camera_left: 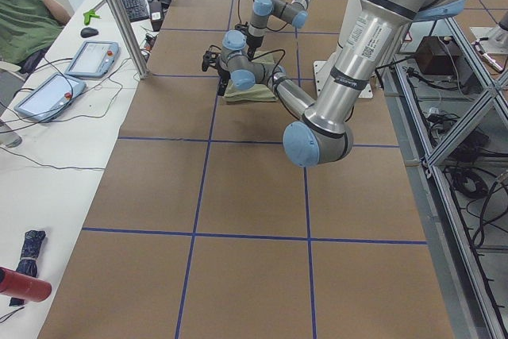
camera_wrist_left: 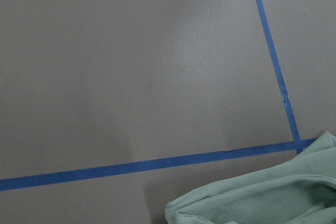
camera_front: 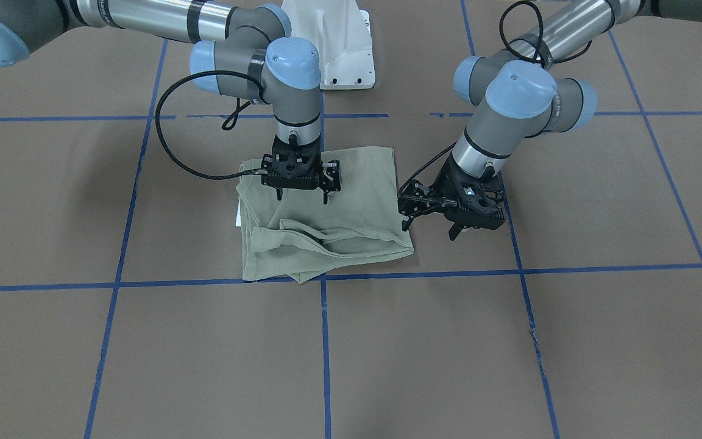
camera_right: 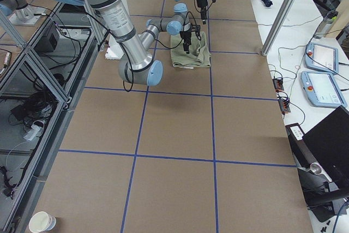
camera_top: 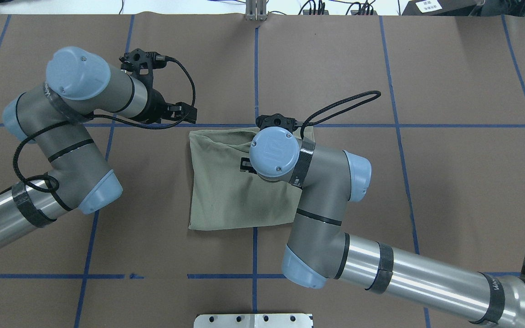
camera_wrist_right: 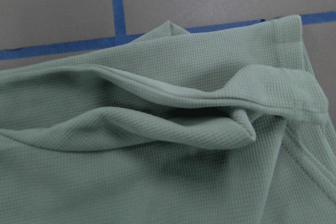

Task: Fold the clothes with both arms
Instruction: 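Release the left corner and press the right gripper along the fold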

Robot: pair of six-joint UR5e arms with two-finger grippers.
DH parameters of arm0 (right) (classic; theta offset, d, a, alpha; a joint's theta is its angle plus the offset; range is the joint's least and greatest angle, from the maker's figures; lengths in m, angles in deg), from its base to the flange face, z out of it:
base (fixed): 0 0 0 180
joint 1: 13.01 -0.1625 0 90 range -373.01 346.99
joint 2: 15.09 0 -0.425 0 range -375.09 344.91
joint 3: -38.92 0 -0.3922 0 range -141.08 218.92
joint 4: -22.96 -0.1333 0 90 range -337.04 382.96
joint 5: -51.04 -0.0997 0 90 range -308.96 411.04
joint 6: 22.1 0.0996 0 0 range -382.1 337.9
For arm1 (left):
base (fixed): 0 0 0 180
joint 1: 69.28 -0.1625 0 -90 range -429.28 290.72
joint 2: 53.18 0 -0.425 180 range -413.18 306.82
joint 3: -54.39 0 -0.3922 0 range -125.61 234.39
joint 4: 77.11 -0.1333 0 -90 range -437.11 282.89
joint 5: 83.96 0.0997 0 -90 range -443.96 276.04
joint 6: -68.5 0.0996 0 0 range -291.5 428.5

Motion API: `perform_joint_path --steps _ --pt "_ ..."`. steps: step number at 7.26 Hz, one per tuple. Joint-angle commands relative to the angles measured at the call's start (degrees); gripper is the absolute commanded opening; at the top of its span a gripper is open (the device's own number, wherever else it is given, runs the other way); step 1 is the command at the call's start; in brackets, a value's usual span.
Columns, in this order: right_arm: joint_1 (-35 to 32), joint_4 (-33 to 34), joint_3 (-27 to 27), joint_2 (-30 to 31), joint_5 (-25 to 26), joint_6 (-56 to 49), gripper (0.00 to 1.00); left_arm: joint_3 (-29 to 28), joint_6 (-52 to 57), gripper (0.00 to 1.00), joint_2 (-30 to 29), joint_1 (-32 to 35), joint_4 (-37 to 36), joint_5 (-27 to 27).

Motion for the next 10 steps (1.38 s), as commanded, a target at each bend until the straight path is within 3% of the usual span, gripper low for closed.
perform_joint_path --steps 1,7,8,10 --pt "-0.69 0.36 2.96 0.06 4.47 -6.06 1.00 0.05 -0.22 1.00 0.02 0.03 0.03 -0.12" --pt "-15.28 -0.69 10.44 -0.38 5.10 -24.78 1.00 0.49 -0.49 1.00 0.11 -0.05 0.03 -0.12" --pt "-16.25 -2.43 10.53 -0.55 3.36 -25.06 1.00 0.49 -0.49 1.00 0.11 -0.05 0.03 -0.12" --pt "-19.93 -4.55 10.44 -0.64 -8.27 -25.49 1.00 0.49 -0.40 1.00 0.11 0.03 -0.23 -0.12"
